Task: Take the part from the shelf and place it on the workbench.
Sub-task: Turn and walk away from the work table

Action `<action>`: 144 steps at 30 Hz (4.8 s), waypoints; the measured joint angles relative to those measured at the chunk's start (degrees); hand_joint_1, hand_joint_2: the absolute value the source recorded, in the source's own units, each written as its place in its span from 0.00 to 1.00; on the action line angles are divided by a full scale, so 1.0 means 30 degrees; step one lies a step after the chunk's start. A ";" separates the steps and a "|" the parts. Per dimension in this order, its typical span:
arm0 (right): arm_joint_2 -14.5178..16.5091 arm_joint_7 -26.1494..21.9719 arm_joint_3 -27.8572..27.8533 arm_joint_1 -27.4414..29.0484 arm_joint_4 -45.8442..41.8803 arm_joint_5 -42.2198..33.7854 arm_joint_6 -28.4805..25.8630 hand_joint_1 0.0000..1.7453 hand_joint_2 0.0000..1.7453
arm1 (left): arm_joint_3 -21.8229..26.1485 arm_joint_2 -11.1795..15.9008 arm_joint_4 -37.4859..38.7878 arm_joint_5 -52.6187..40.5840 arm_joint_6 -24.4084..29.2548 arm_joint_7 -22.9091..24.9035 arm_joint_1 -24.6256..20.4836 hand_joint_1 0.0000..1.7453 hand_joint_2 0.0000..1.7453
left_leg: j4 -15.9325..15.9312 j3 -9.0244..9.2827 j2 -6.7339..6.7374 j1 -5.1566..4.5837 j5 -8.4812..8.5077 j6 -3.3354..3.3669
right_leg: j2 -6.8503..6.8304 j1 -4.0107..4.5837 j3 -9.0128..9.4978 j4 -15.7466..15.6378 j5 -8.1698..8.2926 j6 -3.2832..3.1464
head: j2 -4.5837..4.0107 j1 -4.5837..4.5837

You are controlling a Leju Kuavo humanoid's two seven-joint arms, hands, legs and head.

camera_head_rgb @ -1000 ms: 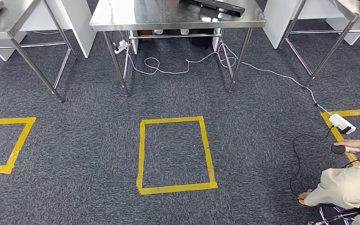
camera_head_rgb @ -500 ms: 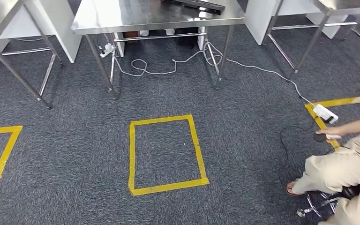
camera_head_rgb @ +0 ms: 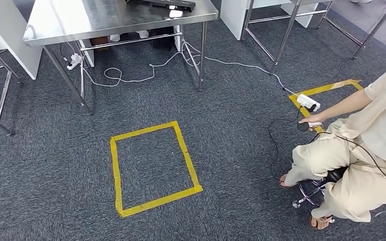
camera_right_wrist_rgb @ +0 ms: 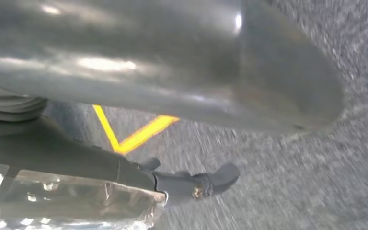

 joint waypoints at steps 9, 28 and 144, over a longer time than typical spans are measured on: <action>-0.0137 0.0153 -0.0149 0.0052 0.0009 -0.0166 0.0095 0.00 0.00 | -0.0004 -0.0077 0.0000 -0.0231 -0.0022 0.0073 -0.0029 0.00 0.00 | -0.0837 0.0141 0.2503 -0.0058 0.0442 0.0117 | -0.1729 -0.0105 -0.2893 0.5264 -0.2107 0.0361 | 0.0000 0.0183; 0.0007 0.0197 -0.0404 0.0149 0.0015 -0.0368 0.0116 0.00 0.00 | -0.0331 -0.0053 0.0002 -0.0441 0.0000 0.0342 -0.0178 0.00 0.00 | 0.1225 0.0038 0.0859 0.0221 -0.0768 -0.0918 | -0.0468 -0.0258 -0.0026 -0.0200 0.0371 -0.0197 | 0.0000 0.0004; -0.0181 0.1195 -0.1218 0.0088 0.0044 -0.0494 0.0705 0.00 0.00 | -0.0344 -0.0286 -0.0004 -0.0581 -0.0051 0.0922 -0.0230 0.00 0.00 | 0.3201 -0.0499 0.1968 0.0116 -0.2945 -0.1007 | -0.1812 -0.0237 -0.0858 0.0354 0.0460 -0.0375 | 0.0000 0.0115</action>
